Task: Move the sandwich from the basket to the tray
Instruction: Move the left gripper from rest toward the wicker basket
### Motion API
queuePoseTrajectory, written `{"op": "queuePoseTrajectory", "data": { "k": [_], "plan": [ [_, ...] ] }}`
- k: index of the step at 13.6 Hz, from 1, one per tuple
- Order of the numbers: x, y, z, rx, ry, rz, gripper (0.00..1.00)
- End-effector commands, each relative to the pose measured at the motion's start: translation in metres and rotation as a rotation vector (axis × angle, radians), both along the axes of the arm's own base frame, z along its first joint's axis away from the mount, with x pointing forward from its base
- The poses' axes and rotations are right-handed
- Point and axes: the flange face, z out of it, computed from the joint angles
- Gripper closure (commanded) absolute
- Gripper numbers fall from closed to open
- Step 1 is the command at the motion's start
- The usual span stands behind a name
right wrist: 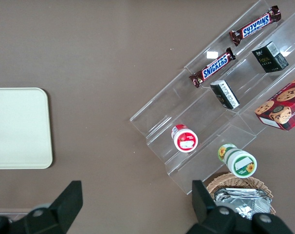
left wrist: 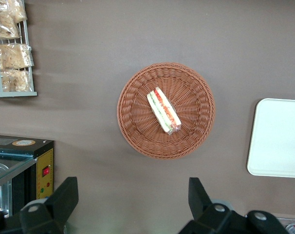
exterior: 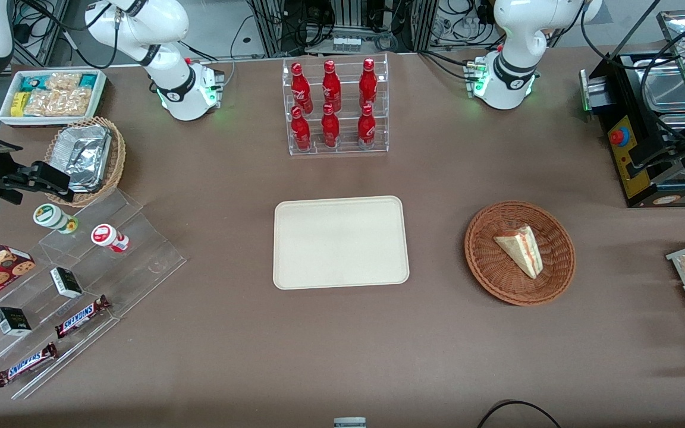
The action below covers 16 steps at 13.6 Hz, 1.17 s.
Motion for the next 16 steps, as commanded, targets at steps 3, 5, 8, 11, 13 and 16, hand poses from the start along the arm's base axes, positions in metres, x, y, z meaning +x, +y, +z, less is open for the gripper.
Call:
{"op": "queuePoseTrajectory", "data": {
  "k": [3,5,8,11,13,16],
  "plan": [
    [0.000,0.000,0.000,0.007,-0.001,-0.014,0.00],
    [0.003,-0.001,-0.009,0.007,-0.006,-0.016,0.00],
    [0.010,-0.002,-0.043,0.007,0.025,-0.019,0.00],
    [0.016,-0.003,-0.079,0.007,0.023,-0.021,0.00],
    [0.023,-0.002,-0.112,0.006,0.054,-0.020,0.00],
    [0.042,-0.008,-0.157,0.004,0.094,-0.030,0.00]
  ]
}}
